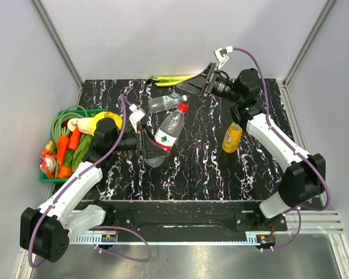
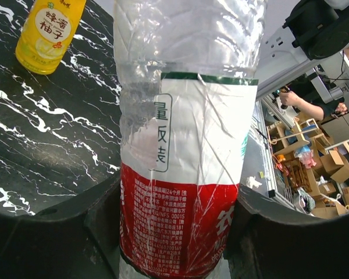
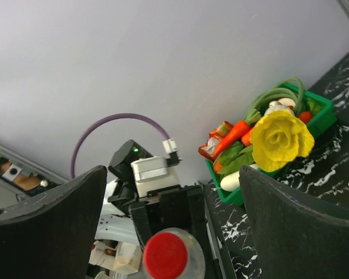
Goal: Unscrew the bottle caps
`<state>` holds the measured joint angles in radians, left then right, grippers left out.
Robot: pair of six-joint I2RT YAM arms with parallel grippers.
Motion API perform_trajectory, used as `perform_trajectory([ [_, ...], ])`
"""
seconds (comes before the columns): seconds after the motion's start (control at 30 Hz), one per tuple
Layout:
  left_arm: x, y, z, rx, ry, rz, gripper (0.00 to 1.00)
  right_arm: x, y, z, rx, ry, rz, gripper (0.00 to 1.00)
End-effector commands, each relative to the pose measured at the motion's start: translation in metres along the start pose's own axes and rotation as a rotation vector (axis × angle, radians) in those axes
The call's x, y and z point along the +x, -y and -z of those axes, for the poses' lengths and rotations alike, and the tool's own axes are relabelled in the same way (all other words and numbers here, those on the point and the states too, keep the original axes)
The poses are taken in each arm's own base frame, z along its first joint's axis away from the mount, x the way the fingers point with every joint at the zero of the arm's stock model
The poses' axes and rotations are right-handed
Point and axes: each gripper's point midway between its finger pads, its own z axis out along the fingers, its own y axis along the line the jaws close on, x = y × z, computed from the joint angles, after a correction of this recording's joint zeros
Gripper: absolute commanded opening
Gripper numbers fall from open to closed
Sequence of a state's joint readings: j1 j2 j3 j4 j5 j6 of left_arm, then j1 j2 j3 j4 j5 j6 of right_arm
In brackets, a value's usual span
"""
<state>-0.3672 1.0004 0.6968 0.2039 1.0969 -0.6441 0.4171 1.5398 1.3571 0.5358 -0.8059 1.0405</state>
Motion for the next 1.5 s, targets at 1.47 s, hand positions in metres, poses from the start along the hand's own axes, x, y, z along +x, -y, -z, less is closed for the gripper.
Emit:
perform_trajectory([
  [1.47, -0.050, -0.060, 0.076, -1.143, 0.071, -0.375, 0.15, 0.036, 0.040, -0.053, 0.233, -0.139, -0.097, 1.00],
])
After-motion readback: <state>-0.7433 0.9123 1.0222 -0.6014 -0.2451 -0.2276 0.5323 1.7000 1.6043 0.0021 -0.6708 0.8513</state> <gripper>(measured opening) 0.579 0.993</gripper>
